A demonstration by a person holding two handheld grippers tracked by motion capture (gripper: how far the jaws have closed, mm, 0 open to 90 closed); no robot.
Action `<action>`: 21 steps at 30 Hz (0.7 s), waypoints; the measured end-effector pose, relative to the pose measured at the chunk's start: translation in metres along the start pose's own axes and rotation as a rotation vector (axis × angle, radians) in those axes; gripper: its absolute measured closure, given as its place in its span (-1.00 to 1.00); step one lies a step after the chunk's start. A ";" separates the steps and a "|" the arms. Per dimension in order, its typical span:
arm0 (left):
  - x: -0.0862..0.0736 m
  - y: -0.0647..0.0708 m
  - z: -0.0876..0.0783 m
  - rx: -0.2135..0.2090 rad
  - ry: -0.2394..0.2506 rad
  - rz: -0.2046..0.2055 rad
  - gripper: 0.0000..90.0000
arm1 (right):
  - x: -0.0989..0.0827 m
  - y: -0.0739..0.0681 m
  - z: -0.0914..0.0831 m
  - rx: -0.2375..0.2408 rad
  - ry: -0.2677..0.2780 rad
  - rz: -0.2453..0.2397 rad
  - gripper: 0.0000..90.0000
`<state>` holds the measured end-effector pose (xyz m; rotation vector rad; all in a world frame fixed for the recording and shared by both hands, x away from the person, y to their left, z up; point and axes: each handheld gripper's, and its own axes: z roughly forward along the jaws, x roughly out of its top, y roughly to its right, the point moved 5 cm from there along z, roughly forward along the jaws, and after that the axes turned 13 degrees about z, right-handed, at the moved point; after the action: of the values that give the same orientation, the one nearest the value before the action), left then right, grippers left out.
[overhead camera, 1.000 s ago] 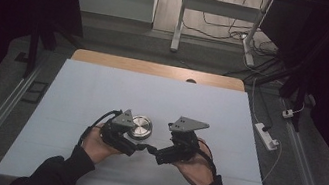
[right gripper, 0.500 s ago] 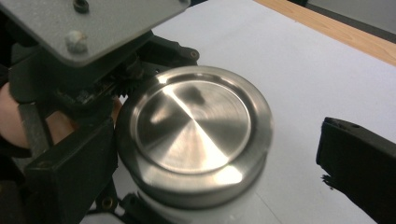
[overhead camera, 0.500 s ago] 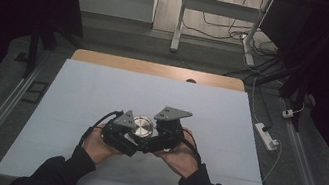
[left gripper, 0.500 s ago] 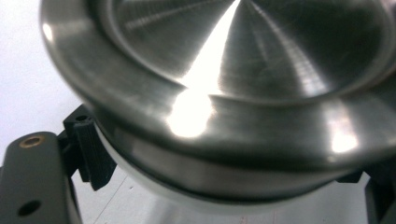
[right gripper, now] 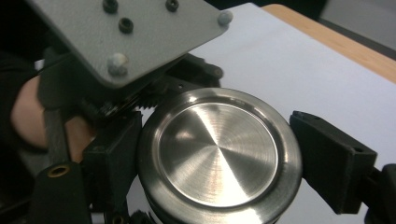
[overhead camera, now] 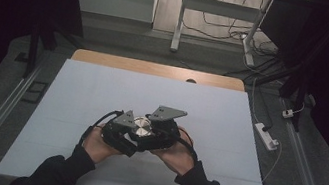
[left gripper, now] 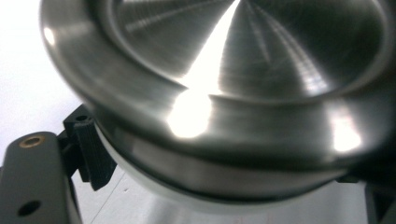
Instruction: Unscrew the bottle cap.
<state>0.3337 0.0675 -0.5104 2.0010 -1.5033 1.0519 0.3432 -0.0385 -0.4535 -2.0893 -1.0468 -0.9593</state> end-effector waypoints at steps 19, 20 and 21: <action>-0.001 -0.004 -0.008 0.000 0.017 0.005 -0.66 | 0.006 0.011 -0.016 0.158 -0.021 -0.067 -1.00; -0.001 -0.005 -0.008 0.012 0.018 -0.009 -0.65 | 0.008 0.008 -0.017 0.105 -0.007 -0.042 -0.99; -0.001 -0.006 -0.008 0.029 0.016 -0.019 -0.65 | 0.008 0.008 -0.017 0.105 -0.007 -0.042 -0.99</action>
<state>0.3369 0.0763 -0.5058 2.0181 -1.4657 1.0848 0.3481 -0.0523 -0.4395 -1.9938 -1.1237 -0.8988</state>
